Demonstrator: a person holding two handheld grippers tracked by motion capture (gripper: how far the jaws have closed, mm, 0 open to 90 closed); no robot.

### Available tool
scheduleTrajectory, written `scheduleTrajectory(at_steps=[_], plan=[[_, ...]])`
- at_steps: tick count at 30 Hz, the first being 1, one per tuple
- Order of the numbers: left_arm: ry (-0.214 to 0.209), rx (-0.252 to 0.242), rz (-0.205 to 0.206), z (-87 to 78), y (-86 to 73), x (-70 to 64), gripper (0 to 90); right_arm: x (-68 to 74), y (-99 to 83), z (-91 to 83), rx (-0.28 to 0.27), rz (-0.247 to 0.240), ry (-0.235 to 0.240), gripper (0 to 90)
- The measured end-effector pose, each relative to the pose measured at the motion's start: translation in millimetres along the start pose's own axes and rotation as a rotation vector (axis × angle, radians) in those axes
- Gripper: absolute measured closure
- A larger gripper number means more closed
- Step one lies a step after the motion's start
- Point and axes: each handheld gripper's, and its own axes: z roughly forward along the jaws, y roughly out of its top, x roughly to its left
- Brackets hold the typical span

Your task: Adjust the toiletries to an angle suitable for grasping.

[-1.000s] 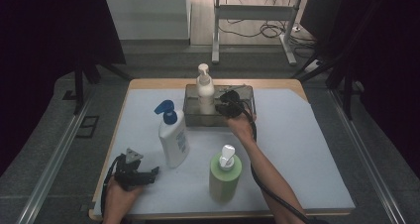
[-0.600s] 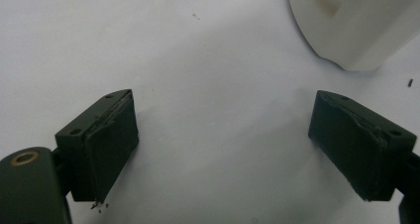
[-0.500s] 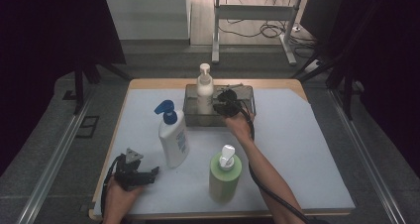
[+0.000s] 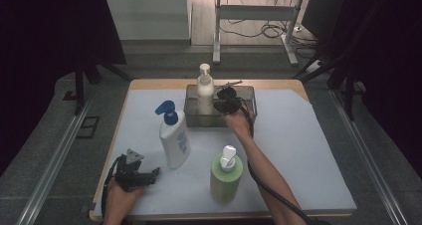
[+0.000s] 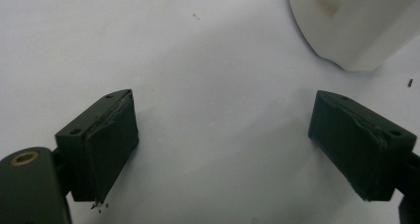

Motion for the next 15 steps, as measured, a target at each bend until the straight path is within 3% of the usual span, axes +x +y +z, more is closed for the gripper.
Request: scheduleTrajectory(at_steps=[15], plan=[[0.000, 0.000, 0.000, 0.0, 0.0, 0.0, 11.4, 10.0, 1.8, 4.4, 0.007, -0.024, 0.022, 89.8]])
